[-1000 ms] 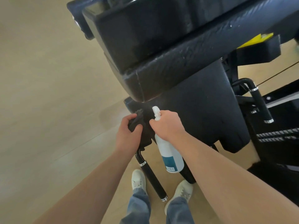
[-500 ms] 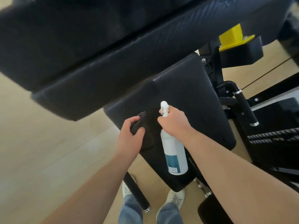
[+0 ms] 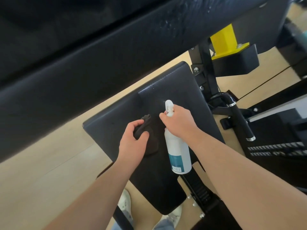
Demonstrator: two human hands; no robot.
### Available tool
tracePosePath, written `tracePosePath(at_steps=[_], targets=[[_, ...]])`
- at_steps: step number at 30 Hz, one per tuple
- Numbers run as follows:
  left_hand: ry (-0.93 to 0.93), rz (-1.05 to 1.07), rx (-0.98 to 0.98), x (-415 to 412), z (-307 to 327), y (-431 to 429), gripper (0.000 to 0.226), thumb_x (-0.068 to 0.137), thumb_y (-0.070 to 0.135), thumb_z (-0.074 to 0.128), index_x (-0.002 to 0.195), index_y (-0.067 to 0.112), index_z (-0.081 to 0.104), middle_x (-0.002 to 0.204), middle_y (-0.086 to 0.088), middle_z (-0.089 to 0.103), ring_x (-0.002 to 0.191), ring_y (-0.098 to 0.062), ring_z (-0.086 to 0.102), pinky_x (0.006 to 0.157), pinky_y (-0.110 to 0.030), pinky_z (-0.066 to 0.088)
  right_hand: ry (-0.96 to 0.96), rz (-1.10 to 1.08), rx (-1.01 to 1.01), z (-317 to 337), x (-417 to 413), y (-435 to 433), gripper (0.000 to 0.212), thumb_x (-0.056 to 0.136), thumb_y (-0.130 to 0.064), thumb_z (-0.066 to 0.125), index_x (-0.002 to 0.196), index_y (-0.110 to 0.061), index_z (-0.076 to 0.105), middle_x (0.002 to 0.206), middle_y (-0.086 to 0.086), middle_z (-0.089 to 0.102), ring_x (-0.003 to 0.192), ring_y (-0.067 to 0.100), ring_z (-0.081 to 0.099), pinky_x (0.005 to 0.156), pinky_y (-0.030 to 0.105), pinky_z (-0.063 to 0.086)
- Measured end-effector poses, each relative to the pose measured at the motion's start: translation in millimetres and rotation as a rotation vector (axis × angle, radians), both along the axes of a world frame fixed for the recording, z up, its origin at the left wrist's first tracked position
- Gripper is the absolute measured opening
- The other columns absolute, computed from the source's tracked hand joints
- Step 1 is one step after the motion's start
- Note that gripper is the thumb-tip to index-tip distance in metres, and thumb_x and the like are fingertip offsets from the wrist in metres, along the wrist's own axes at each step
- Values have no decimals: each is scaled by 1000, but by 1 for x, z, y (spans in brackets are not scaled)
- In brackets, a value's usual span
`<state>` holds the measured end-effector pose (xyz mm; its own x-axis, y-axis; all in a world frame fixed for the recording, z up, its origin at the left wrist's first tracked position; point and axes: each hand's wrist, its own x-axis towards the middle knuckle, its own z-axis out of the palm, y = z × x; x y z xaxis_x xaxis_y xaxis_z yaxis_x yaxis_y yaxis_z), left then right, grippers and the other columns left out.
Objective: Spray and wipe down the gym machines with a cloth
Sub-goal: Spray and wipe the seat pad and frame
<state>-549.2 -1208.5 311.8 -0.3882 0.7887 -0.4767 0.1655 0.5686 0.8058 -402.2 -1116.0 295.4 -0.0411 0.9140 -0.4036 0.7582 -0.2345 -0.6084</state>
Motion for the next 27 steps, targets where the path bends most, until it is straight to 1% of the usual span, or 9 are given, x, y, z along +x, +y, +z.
tracePosePath(at_steps=[3,8,10,13,15,18,21,24,27], targets=[[0,-4,-6,7,-1,9,32,100,23,62,125,41,55,108,20,60,94,-8,62,67,-19,52,-35,-17,9,-2,6,16,24,96,-42,54,88,-20,59,85,-4,64,75,14,64,66,29,54],[10,-9,-9,18,2,23,33,101,23,62,126,42,55,112,20,59,98,-9,61,73,-21,54,-25,-138,24,-5,24,35,19,99,-44,54,102,-25,53,80,-12,53,68,10,55,54,20,38],[11,-8,-9,22,3,27,34,100,23,63,127,42,56,113,20,60,99,-9,62,75,-23,56,-21,-177,21,-7,31,38,18,99,-44,54,102,-27,52,80,-12,51,67,10,54,55,20,37],[14,-29,-8,30,6,31,33,100,22,62,126,43,56,111,22,60,98,-8,62,74,-22,55,-53,-222,14,-8,45,38,20,100,-43,54,98,-23,57,81,-8,54,65,12,53,53,18,37],[12,-47,-9,36,6,32,33,100,23,62,125,43,56,110,22,60,98,-8,63,74,-24,56,-61,-252,-6,-9,57,34,21,101,-44,54,102,-24,57,88,-6,56,64,12,53,51,17,35],[25,-92,-15,46,6,33,32,99,24,62,123,45,57,110,22,61,97,-6,63,81,-31,59,-43,-281,-32,-12,72,25,22,99,-47,55,106,-27,50,95,-6,57,67,12,52,57,20,41],[30,-147,-28,57,4,33,32,99,26,62,123,46,57,111,22,61,98,-6,63,83,-34,60,-79,-297,-57,-14,88,9,21,100,-45,55,101,-25,49,86,-5,53,66,13,53,69,28,51],[23,-187,-38,67,1,30,32,99,26,62,124,46,56,116,21,61,101,-7,63,84,-33,59,-111,-359,-86,-17,103,-10,21,101,-42,56,96,-22,51,75,-7,49,64,14,53,72,29,52],[20,-224,-46,74,-2,25,35,99,26,62,128,44,56,121,19,60,104,-8,62,81,-29,57,-105,-362,-172,-19,112,-28,24,99,-46,57,97,-23,51,76,-7,49,65,14,53,74,30,52]])
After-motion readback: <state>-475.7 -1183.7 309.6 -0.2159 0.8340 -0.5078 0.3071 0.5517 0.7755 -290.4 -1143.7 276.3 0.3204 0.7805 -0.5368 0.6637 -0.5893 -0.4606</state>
